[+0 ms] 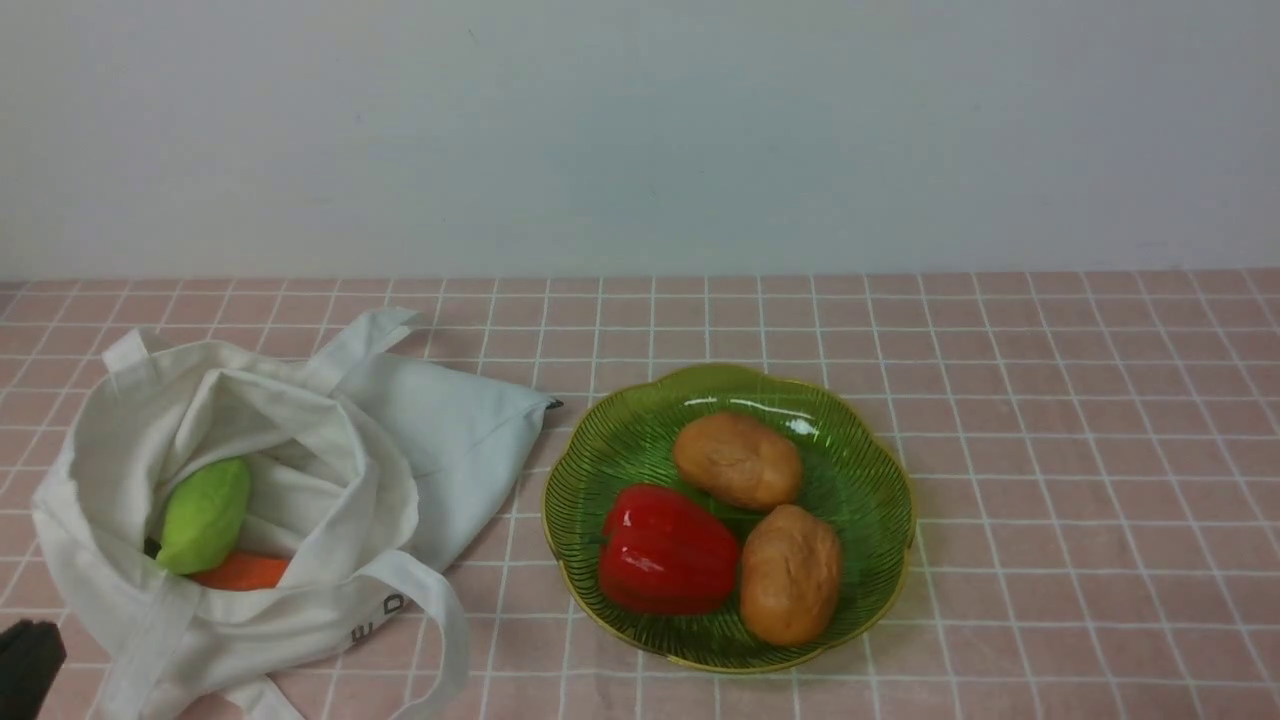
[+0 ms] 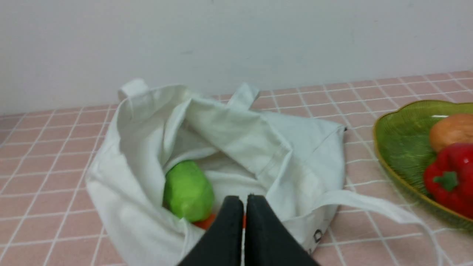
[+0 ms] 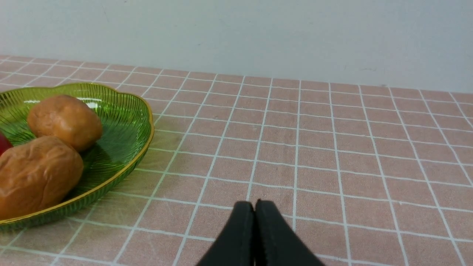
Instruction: Take vegetables from bag on pink coffee tablecloth place on plate.
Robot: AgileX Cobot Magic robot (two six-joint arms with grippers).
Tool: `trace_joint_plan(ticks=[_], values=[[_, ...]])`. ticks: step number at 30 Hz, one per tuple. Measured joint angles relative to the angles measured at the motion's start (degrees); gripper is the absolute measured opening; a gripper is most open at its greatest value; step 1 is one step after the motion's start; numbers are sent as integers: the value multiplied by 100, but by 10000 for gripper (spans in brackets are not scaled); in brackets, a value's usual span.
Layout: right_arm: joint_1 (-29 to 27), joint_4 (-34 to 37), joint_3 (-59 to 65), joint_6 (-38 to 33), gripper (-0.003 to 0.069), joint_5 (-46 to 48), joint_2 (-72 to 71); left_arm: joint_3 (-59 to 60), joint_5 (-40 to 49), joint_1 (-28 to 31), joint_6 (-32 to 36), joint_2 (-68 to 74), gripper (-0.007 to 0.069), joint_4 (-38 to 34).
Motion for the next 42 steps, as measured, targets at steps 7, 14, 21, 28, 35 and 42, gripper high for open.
trace_joint_plan(ticks=[7, 14, 21, 28, 35, 42], values=[[0, 0, 0, 0, -15, 0, 0, 550, 157, 190, 7, -261, -5, -18], [0, 0, 0, 0, -15, 0, 0, 563, 358, 195, 18, -261, -5, -52], [0, 0, 0, 0, -15, 0, 0, 563, 358, 195, 24, -261, -5, -57], [0, 0, 0, 0, -15, 0, 0, 563, 358, 195, 24, -261, -5, -64], [0, 0, 0, 0, -15, 0, 0, 563, 360, 195, 24, -261, -5, -70], [0, 0, 0, 0, -15, 0, 0, 563, 360, 195, 24, -261, -5, -70]])
